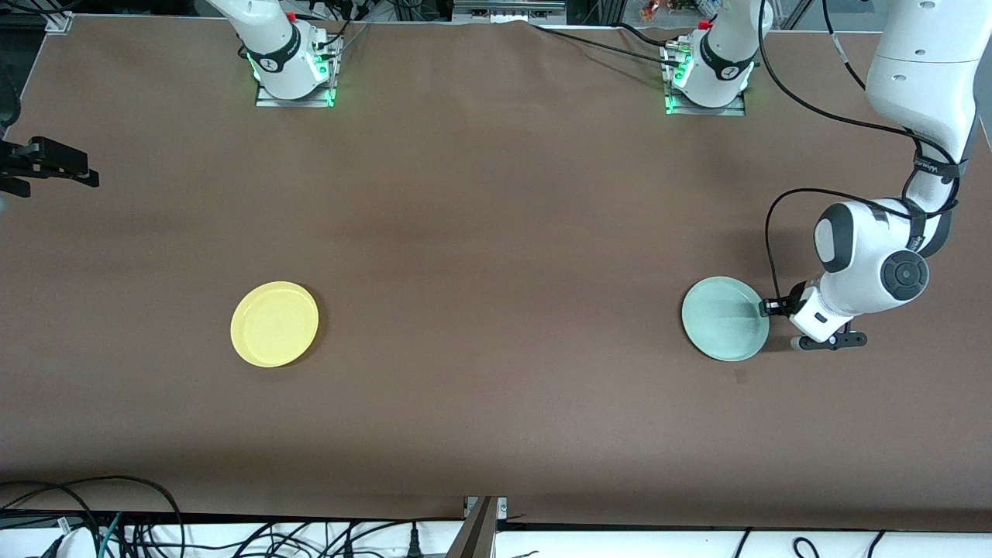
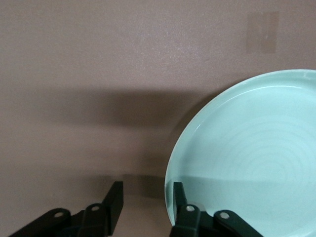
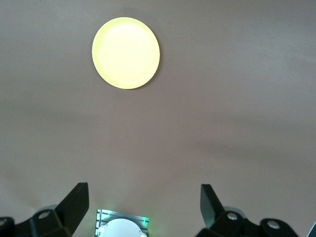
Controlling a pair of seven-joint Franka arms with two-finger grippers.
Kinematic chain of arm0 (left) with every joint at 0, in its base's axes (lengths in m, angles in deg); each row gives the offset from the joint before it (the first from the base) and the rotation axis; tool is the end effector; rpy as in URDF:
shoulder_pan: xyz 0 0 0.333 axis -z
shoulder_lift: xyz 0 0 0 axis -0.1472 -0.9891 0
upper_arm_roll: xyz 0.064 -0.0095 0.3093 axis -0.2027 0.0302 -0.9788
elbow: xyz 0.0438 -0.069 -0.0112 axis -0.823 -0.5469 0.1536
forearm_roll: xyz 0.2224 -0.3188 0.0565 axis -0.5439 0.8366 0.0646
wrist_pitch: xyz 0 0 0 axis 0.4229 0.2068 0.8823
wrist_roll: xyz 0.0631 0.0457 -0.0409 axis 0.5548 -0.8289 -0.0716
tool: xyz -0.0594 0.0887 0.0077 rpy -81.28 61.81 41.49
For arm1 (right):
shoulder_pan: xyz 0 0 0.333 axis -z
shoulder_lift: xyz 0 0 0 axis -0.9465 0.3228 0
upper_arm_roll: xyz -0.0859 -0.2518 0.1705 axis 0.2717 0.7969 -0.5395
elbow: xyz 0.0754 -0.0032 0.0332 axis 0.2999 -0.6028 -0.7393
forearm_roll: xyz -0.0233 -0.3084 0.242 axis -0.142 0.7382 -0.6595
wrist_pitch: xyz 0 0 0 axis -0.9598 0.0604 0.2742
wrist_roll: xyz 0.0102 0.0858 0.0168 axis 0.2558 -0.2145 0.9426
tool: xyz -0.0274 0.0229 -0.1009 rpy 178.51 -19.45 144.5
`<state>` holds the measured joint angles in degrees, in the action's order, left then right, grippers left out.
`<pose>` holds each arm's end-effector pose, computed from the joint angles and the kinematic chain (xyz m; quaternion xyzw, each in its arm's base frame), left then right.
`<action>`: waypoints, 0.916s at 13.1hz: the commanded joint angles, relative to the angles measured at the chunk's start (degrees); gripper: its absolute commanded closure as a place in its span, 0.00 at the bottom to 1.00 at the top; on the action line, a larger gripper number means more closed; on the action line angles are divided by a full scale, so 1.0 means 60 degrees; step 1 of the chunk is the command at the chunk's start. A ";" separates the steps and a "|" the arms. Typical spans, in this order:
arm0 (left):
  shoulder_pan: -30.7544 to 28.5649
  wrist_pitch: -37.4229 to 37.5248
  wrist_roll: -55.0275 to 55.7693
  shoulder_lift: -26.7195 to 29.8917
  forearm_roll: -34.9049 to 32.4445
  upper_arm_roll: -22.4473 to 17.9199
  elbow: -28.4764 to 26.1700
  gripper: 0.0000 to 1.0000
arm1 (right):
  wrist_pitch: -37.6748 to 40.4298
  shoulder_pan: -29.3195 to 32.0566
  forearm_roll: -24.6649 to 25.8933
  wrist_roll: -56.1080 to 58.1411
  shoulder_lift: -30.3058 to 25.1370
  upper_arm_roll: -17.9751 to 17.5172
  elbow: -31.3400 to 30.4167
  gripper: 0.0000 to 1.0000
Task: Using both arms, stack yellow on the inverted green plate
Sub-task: 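Close the left gripper on the green plate rim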
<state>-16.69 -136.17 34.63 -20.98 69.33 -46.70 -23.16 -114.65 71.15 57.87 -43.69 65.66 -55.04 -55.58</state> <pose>0.6140 0.0698 0.1869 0.9972 0.0498 -0.0566 0.0022 0.5754 -0.0583 0.6032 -0.9931 -0.0819 0.0829 0.0110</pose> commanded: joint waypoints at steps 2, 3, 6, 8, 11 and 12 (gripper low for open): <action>-0.0021 0.0008 -0.0146 -0.0099 -0.0163 0.0118 0.0226 0.55 | 0.0014 0.0018 0.0054 -0.0020 -0.0081 -0.0023 -0.0043 0.00; -0.0021 0.0008 -0.0146 -0.0099 -0.0163 0.0118 0.0226 0.57 | 0.0014 0.0018 0.0054 -0.0020 -0.0081 -0.0023 -0.0043 0.00; -0.0021 0.0008 -0.0146 -0.0099 -0.0163 0.0132 0.0226 0.61 | 0.0014 0.0018 0.0069 -0.0020 -0.0081 -0.0023 -0.0043 0.00; -0.0021 0.0008 -0.0161 -0.0099 -0.0163 0.0132 0.0226 0.64 | 0.0014 0.0018 0.0054 -0.0020 -0.0081 -0.0023 -0.0043 0.00; 0.0051 0.0037 -0.0146 -0.0099 -0.0148 0.0132 0.0226 0.72 | 0.0014 0.0018 0.0054 -0.0020 -0.0081 -0.0023 -0.0043 0.00; 0.0067 0.0038 -0.0132 -0.0099 -0.0119 0.0147 0.0226 0.72 | 0.0014 0.0018 0.0054 -0.0020 -0.0081 -0.0023 -0.0043 0.00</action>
<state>-16.59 -136.20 34.53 -20.98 69.33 -46.01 -23.00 -114.64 71.15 57.87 -43.69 65.66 -55.04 -55.58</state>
